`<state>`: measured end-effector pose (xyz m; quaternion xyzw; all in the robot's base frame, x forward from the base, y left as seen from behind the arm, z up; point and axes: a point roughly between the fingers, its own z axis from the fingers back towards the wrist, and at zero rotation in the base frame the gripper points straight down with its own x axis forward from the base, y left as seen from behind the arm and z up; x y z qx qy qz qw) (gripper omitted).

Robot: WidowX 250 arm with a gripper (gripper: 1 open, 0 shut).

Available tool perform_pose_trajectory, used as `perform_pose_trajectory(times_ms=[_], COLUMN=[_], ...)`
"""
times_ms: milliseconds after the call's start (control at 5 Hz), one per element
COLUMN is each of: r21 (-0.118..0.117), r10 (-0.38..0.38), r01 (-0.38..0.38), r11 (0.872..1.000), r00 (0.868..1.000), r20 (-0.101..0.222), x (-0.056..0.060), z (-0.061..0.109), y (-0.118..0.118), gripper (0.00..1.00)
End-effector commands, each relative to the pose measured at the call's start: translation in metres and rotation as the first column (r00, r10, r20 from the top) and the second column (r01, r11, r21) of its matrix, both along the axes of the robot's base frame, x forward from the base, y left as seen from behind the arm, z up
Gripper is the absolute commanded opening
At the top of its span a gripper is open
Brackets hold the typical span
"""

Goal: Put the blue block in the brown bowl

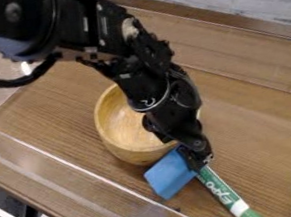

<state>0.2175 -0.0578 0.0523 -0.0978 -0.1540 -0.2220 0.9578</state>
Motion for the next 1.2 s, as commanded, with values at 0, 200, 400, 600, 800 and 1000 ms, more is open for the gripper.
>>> perform_pose_trajectory(times_ms=[0, 200, 400, 600, 800, 1000], r21=[-0.002, -0.007, -0.012, -0.016, -0.020, -0.024], r10=[-0.006, -0.003, -0.001, 0.001, 0.003, 0.004], r01=[0.006, 0.003, 0.001, -0.001, -0.003, -0.005], r11=[1.000, 1.000, 1.000, 1.000, 1.000, 1.000], r00=[1.000, 1.000, 1.000, 1.000, 1.000, 1.000], r20=[-0.001, -0.003, -0.003, -0.003, -0.004, -0.004], x=[0.000, 0.000, 0.000, 0.001, 0.002, 0.003], z=[-0.006, -0.010, -0.013, -0.015, -0.017, -0.018], y=[0.000, 0.001, 0.002, 0.003, 0.004, 0.006], gripper=[0.00, 0.00, 0.00, 0.00, 0.00, 0.00])
